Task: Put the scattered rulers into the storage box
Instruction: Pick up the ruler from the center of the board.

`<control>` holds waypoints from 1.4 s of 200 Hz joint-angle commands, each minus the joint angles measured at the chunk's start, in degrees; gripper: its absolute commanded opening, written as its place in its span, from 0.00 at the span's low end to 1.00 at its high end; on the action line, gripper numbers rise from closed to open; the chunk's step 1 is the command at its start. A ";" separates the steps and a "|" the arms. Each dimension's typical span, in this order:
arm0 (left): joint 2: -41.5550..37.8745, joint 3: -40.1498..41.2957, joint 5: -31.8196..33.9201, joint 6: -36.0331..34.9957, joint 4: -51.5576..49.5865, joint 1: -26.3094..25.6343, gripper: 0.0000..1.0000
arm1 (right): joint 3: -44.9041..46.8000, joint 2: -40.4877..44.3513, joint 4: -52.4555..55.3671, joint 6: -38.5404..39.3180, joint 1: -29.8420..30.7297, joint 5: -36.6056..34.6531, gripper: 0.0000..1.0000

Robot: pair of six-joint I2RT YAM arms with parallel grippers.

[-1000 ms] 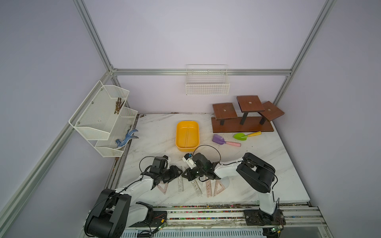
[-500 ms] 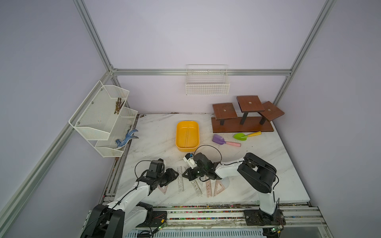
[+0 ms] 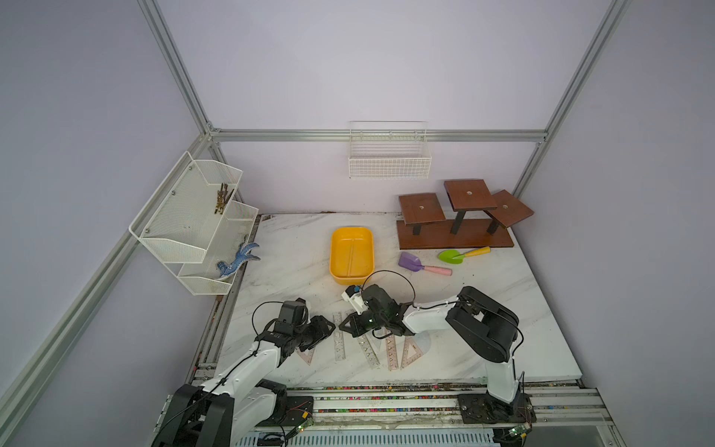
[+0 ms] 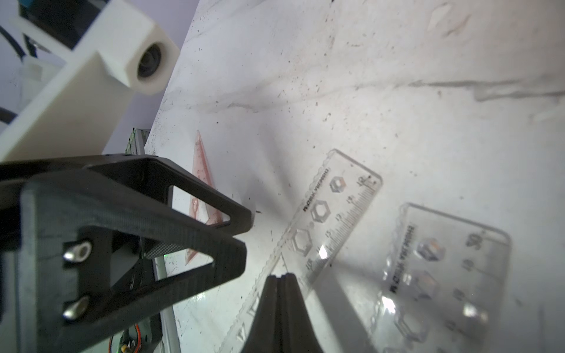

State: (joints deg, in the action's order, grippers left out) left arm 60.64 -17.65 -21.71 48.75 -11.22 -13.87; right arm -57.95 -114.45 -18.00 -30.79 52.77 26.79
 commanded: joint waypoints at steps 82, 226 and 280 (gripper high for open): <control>6.52 2.51 -1.53 0.37 2.26 0.25 0.54 | -0.23 -3.83 1.21 1.34 -0.26 -0.55 0.05; 9.83 2.17 -2.05 0.57 5.25 -1.16 0.22 | -0.66 -6.12 1.55 1.67 -1.56 0.51 0.05; 2.72 -5.12 0.38 -2.17 -4.59 -0.91 0.00 | -3.48 5.58 8.55 4.22 -4.83 1.63 0.08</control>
State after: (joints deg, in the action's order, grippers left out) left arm 66.32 -19.20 -23.90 48.86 -6.83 -14.81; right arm -59.92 -115.59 -14.90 -28.53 50.19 28.95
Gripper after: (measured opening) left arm 0.059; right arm 0.078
